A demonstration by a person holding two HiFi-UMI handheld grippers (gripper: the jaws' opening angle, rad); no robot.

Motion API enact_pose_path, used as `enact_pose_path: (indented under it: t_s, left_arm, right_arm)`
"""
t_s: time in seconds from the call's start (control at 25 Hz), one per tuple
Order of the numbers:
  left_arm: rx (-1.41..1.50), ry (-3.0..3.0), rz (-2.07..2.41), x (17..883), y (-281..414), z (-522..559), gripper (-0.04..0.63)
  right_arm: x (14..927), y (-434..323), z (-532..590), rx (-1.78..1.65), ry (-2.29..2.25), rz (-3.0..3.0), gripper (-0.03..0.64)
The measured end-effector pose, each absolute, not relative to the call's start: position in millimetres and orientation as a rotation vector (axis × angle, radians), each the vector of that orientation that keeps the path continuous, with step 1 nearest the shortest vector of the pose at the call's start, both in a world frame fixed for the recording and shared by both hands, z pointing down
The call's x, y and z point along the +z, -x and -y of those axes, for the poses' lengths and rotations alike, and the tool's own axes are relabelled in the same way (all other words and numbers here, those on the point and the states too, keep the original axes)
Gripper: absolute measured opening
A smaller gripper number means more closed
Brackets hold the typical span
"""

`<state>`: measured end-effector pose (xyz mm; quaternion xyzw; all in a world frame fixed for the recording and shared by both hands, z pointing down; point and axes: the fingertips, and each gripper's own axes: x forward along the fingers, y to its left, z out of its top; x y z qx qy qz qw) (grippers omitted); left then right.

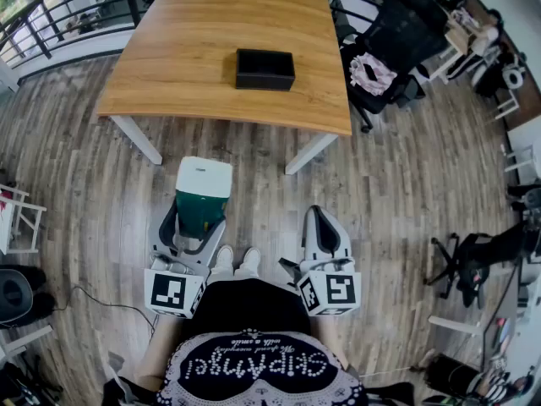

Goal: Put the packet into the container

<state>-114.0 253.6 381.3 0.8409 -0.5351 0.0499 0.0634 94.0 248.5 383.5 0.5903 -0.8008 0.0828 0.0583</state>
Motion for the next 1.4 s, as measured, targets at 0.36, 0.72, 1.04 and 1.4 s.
enact_pose_path:
  t_s: [0.36,0.72,1.04,1.4]
  left_arm:
    - [0.152,-2.532,1.612,382,114,-253,0.379]
    - [0.154,-2.568,1.616,380,111,-252,0.379]
    - [0.156,-2.546,1.623,388,101,-255,0.379]
    - [0.137,-2.547,1.673,385,92,-259,0.379]
  right_arm:
    - [383,-96,-248,0.252,-1.789,2.421,0.037]
    - [384,-98,-250,0.255,-1.786,2.422,0.037]
    - [381,-115,-256,0.212,-1.796,2.475,0.037]
    - [392,-148,-261,0.256,-1.855,2.442,0.038]
